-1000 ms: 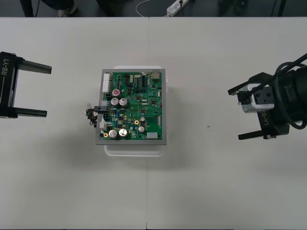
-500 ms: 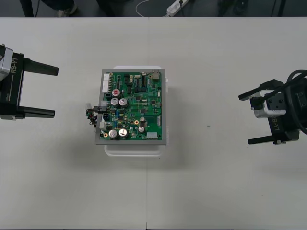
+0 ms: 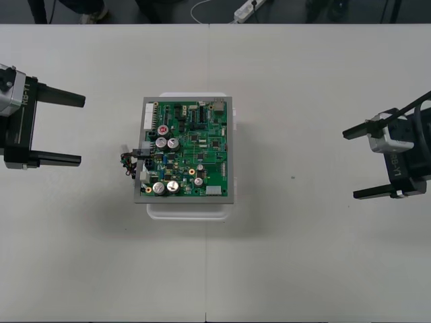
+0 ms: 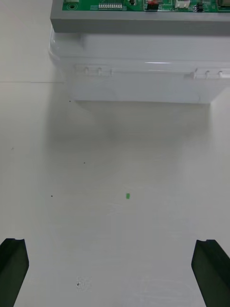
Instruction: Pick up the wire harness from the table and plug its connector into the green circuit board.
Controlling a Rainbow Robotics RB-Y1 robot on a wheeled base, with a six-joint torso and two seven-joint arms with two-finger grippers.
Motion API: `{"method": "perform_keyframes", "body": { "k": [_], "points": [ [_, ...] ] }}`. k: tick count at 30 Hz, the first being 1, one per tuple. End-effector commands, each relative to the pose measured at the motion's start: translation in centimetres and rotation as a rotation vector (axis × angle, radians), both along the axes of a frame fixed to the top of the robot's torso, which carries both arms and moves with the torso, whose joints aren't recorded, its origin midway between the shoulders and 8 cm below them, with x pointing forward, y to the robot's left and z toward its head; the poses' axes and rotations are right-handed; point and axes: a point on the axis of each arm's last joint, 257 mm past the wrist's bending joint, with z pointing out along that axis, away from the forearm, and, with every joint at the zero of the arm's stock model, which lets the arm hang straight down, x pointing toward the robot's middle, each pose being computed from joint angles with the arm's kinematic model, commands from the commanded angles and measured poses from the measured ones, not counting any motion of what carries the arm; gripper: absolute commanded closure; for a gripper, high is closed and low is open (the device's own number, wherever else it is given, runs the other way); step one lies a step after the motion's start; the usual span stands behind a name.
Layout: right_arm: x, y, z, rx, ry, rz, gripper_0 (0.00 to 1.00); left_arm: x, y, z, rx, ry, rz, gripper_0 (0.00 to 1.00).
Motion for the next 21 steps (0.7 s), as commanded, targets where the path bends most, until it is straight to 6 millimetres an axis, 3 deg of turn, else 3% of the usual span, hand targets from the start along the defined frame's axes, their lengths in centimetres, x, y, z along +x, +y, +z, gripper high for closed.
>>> {"method": "perform_keyframes", "body": {
  "k": [1, 10, 21],
  "points": [
    [0.0, -1.7, 1.5, 0.012, 0.008, -0.065, 0.00, -0.5, -1.2, 0.1, 0.017, -0.011, -0.035, 0.07],
    [-0.3, -1.4, 2.7, 0.061, 0.028, -0.083, 0.00, -0.5, -1.9, 0.3, 0.013, 0.011, -0.040, 0.07],
    [-0.6, -0.9, 3.1, 0.109, 0.092, -0.128, 0.00, -1.1, -2.8, -1.1, 0.024, 0.056, -0.066, 0.07]
  ]
}}
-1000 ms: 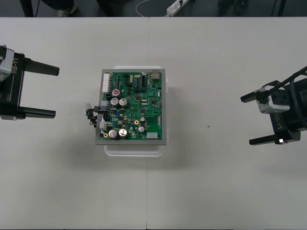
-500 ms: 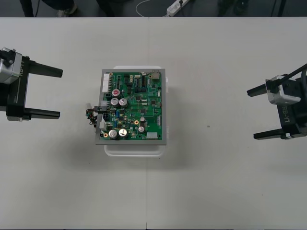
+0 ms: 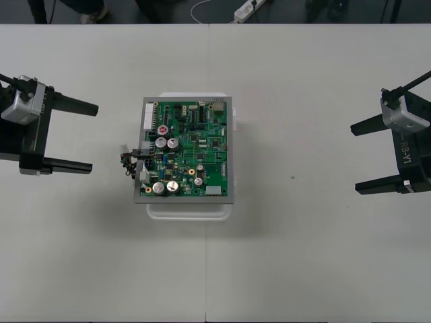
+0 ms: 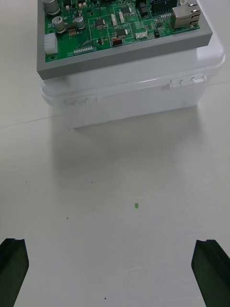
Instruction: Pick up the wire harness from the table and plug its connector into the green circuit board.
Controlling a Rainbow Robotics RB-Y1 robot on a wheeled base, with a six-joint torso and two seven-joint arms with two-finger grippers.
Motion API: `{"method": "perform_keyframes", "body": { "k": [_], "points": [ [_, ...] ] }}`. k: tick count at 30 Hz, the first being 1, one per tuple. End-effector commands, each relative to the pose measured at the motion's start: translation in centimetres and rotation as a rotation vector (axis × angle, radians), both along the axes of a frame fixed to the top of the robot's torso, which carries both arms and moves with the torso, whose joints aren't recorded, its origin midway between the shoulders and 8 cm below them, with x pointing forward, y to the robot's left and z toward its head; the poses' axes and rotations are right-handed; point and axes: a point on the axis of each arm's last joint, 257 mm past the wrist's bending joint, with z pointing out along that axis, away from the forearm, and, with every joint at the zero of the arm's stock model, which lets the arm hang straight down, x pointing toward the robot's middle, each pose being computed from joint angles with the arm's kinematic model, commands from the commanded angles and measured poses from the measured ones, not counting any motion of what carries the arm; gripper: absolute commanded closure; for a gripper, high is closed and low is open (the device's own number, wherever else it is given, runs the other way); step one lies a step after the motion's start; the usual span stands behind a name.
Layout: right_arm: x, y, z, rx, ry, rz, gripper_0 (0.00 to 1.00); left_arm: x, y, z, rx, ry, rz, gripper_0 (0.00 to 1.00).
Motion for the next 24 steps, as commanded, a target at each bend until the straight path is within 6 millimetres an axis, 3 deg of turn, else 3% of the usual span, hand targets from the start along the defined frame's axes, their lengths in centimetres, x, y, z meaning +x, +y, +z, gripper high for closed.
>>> {"method": "perform_keyframes", "body": {
  "k": [1, 12, 24],
  "points": [
    [0.1, -1.3, 1.0, -0.024, -0.031, -0.003, 0.00, -0.7, -1.4, 0.5, 0.010, 0.022, -0.033, 0.07],
    [-0.1, -1.7, 1.5, -0.023, -0.026, -0.004, 0.00, -1.2, -1.4, 0.7, 0.009, 0.032, -0.046, 0.07],
    [1.0, -3.5, 1.3, 0.067, 0.045, -0.038, 0.00, -0.2, -0.7, 0.2, 0.049, 0.007, -0.016, 0.08]
  ]
}}
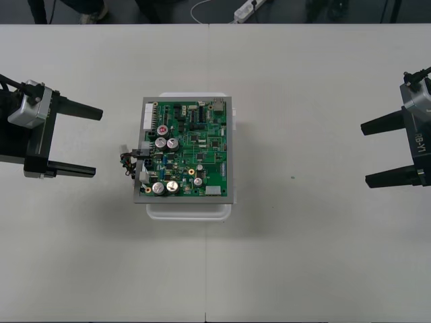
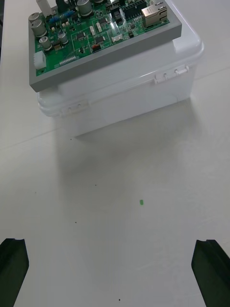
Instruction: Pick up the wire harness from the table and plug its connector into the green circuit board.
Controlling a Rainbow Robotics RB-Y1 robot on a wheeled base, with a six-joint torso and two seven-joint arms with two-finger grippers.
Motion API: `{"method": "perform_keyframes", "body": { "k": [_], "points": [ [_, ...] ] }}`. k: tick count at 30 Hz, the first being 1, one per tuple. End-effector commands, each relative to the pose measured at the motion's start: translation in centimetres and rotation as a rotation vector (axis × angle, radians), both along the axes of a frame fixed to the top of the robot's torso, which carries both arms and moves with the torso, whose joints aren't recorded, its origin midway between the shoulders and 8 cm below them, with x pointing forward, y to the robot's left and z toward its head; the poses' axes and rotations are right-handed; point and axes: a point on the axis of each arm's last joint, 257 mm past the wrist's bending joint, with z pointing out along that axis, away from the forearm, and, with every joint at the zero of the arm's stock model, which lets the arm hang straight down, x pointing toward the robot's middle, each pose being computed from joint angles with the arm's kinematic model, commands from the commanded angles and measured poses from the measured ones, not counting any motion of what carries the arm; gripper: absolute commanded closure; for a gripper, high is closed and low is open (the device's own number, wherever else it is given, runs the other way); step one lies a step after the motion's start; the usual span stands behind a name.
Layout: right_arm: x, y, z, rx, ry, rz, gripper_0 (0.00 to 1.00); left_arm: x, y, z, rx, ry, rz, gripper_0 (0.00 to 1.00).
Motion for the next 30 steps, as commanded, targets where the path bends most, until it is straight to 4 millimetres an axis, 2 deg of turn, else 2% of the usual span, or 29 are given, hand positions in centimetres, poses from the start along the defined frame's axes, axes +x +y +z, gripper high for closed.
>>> {"method": "perform_keyframes", "body": {
  "k": [1, 14, 19, 30],
  "points": [
    [0.2, -1.7, 1.2, -0.054, -0.068, 0.015, 0.00, -0.2, -0.4, 0.6, 0.038, -0.003, -0.012, 0.08],
    [-0.7, -0.2, 2.7, -0.003, -0.080, 0.072, 0.00, -0.1, -0.5, 0.5, 0.026, -0.001, -0.005, 0.08],
    [-1.0, 0.2, 2.8, -0.045, -0.181, 0.160, 0.00, -0.1, -0.5, 0.6, 0.023, -0.002, -0.006, 0.08],
    [-0.4, -0.1, 2.7, -0.131, -0.293, 0.218, 0.00, -0.1, -0.5, 0.5, 0.022, 0.001, -0.005, 0.08]
  ]
}}
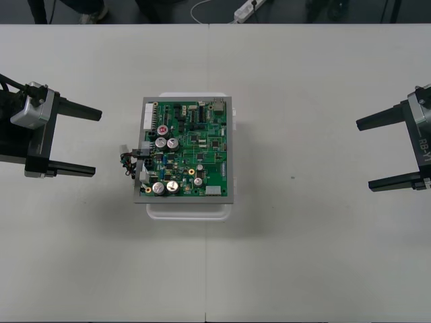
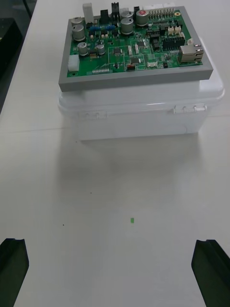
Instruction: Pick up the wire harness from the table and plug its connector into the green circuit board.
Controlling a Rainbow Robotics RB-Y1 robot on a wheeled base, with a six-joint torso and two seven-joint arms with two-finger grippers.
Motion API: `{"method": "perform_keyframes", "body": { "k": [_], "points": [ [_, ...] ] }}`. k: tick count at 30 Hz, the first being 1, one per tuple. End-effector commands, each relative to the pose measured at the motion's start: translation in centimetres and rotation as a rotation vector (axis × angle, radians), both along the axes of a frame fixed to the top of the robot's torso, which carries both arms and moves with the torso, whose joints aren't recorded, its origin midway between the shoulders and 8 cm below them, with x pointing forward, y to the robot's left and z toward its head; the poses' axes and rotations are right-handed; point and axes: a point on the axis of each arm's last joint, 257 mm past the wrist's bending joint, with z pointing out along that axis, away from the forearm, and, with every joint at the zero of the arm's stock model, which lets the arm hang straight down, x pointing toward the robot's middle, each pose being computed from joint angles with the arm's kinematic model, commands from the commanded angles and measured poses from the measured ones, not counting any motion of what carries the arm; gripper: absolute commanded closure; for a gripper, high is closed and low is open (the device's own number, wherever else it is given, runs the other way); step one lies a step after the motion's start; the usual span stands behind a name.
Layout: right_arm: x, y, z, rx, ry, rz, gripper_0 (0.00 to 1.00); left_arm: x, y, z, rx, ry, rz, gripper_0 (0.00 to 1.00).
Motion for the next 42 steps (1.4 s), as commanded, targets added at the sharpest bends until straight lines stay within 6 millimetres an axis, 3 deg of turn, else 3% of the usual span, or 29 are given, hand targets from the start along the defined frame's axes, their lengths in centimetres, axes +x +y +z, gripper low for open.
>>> {"method": "perform_keyframes", "body": {
  "k": [1, 42],
  "points": [
    [0.5, -1.0, 1.8, -0.103, -0.129, 0.024, 0.00, -0.4, -0.8, 0.9, 0.004, 0.006, -0.019, 0.08],
    [1.7, -2.1, 1.9, -0.079, -0.108, -0.014, 0.00, -0.4, -0.8, 0.9, 0.004, 0.006, -0.019, 0.08]
  ]
}}
